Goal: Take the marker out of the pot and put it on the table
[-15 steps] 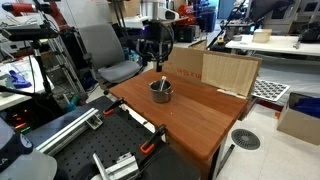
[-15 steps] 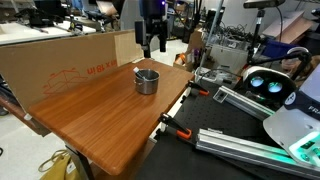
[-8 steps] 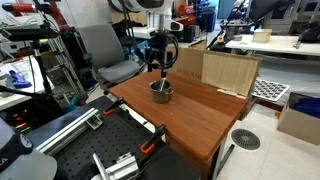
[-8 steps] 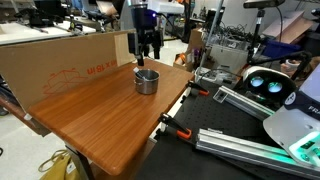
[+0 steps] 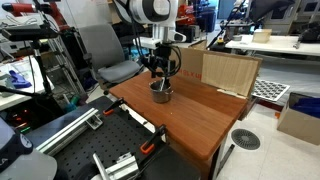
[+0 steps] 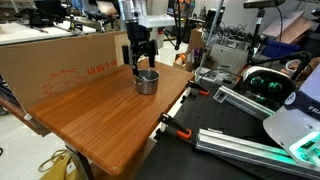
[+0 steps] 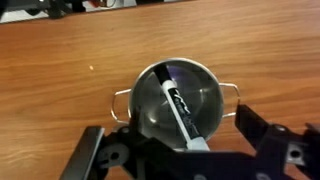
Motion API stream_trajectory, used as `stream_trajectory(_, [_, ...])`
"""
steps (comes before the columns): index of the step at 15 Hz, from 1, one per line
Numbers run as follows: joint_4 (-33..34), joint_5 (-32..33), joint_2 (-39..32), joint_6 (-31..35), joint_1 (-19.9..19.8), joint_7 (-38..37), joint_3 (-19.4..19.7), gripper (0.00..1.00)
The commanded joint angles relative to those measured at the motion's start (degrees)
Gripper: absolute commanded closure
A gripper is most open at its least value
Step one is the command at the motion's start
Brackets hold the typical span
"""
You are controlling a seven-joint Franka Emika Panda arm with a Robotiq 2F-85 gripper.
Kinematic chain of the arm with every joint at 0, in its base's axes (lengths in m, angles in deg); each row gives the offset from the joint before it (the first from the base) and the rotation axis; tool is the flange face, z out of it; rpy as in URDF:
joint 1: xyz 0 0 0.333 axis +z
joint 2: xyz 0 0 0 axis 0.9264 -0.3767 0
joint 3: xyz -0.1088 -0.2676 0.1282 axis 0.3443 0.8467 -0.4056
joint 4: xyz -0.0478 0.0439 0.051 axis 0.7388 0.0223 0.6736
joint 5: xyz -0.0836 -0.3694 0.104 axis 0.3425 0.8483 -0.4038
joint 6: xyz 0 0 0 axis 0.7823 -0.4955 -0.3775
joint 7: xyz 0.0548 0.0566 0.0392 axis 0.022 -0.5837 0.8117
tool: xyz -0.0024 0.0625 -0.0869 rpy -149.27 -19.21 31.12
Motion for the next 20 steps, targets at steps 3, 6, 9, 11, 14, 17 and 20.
stream_trajectory(3, [3.2,1.1,-3.4,0.5,1.7,-1.9,1.3,0.42])
stream_trajectory(6, [4.0,1.0,-3.7,0.0,2.1,-1.6,1.2,0.65])
stream_trajectory(9, [4.3,1.0,-3.6,-0.4,2.6,-1.7,1.2,0.86])
stream_trajectory(11, [4.6,1.1,-3.6,-1.1,2.5,-1.5,1.4,0.97])
stream_trajectory(14, [4.7,1.0,-3.7,-1.4,2.3,-1.3,1.9,0.94])
stream_trajectory(17, [4.4,0.9,-3.3,-1.2,2.3,-1.2,2.1,0.94])
stream_trajectory(20, [3.4,-1.0,-1.3,-1.7,1.6,-0.4,1.6,0.94])
